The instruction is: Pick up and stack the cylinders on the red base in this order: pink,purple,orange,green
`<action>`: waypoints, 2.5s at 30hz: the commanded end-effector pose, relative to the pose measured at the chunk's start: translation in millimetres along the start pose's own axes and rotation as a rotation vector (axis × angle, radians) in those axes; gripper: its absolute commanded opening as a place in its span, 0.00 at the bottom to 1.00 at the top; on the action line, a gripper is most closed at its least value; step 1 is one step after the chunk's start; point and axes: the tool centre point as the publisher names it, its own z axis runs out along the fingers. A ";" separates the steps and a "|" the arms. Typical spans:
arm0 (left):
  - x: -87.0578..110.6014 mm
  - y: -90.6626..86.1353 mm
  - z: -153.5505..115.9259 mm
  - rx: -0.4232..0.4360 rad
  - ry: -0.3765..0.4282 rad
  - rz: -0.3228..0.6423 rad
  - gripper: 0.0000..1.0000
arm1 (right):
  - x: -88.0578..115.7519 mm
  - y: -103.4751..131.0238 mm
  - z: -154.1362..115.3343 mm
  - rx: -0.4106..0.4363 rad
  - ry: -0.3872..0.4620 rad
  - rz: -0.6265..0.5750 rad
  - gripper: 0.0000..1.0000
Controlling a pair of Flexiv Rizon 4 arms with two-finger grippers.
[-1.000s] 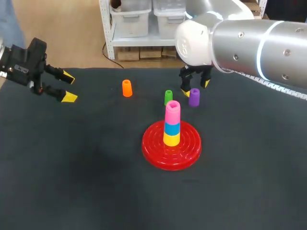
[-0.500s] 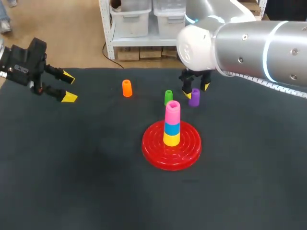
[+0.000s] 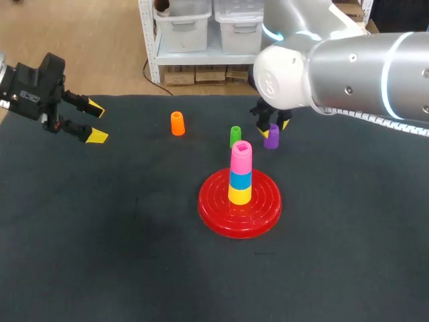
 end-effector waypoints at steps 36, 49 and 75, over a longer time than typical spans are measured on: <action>1.1 -0.1 0.0 -0.001 -0.003 0.002 1.00 | 48.4 80.7 -236.1 -0.119 -0.285 -0.509 0.00; 1.1 -0.1 0.0 -0.001 -0.003 0.002 1.00 | 51.9 93.2 -232.2 -0.130 -0.218 -0.579 0.00; 1.1 -0.1 0.0 -0.001 -0.003 0.002 1.00 | 102.7 164.3 -188.4 -0.046 -0.013 -0.774 0.00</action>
